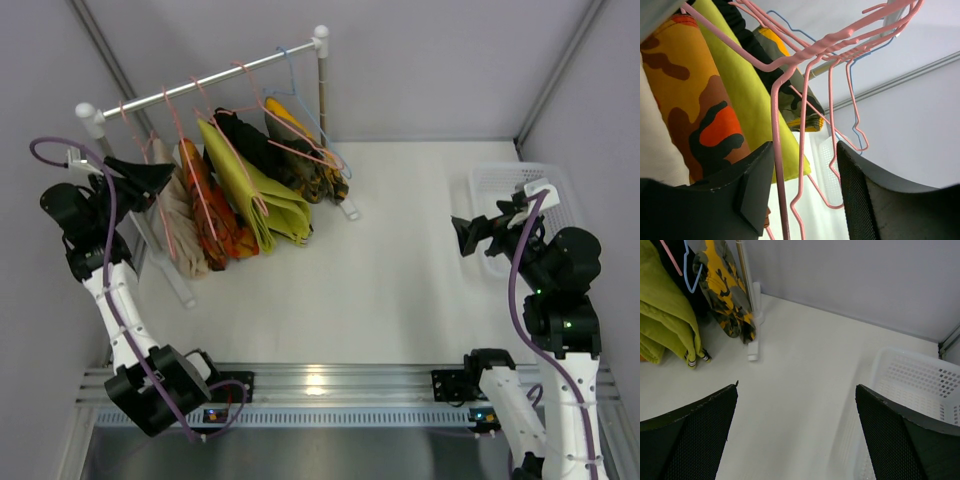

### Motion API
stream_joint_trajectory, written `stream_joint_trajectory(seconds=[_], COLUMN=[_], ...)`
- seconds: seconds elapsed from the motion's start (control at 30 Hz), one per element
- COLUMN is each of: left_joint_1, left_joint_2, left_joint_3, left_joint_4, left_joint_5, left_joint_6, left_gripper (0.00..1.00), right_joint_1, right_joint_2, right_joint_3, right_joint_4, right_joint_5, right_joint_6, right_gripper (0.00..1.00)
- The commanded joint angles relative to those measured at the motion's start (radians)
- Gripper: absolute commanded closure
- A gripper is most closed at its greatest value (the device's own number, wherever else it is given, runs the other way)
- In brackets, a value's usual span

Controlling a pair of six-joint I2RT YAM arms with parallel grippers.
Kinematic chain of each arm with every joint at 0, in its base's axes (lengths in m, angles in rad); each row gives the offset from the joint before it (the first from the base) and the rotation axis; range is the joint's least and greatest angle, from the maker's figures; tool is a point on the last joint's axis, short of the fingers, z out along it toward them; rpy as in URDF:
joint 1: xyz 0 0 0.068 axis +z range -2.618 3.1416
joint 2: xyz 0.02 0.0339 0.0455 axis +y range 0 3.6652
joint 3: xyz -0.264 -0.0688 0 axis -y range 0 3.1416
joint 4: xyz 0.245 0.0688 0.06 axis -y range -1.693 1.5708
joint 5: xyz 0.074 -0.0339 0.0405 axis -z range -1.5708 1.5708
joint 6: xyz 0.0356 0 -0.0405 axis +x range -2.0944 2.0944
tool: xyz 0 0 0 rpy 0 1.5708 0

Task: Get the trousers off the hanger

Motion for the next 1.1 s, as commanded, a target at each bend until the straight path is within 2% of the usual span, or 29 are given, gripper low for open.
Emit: stream_joint_trajectory(seconds=[0.0,0.13,0.3,0.43,0.47,0.5,0.77,0.93,1.07], left_joint_1=[0.008,0.008,0.006,0.006,0.006,0.006,0.004,0.006,0.006], left_joint_2=[0.012,0.017,-0.021,-0.051,-0.057,-0.072,-0.173,-0.233,-0.27], left_joint_3=[-0.031,-0.039,-0.1,-0.097,-0.096,-0.093,-0.038,0.035,0.085], left_joint_4=[0.264,0.31,0.523,0.535,0.537,0.54,0.587,0.528,0.508], left_joint_5=[0.065,0.071,0.07,0.059,0.053,0.039,-0.025,-0.035,0.01], left_joint_6=[-0.157,-0.216,-0.337,-0.339,-0.339,-0.339,-0.322,-0.278,-0.293], left_gripper=[0.43,0.5,0.61,0.84,0.97,1.0,1.0,1.0,1.0], right_joint_1=[-0.017,-0.017,-0.017,-0.017,-0.017,-0.017,-0.017,-0.017,-0.017], right_joint_2=[0.009,0.011,0.016,0.014,0.014,0.014,0.017,0.026,0.031], right_joint_3=[0.003,-0.001,-0.003,-0.003,-0.001,-0.003,0.006,0.02,0.028], right_joint_4=[0.036,0.043,0.048,0.048,0.048,0.05,0.048,0.048,0.053], right_joint_5=[-0.01,-0.013,-0.021,-0.022,-0.025,-0.025,-0.053,-0.086,-0.114], right_joint_6=[-0.008,-0.002,0.004,0.006,0.006,0.007,0.009,0.02,0.03], right_gripper=[0.01,0.01,0.01,0.0,0.01,0.0,0.01,0.01,0.01])
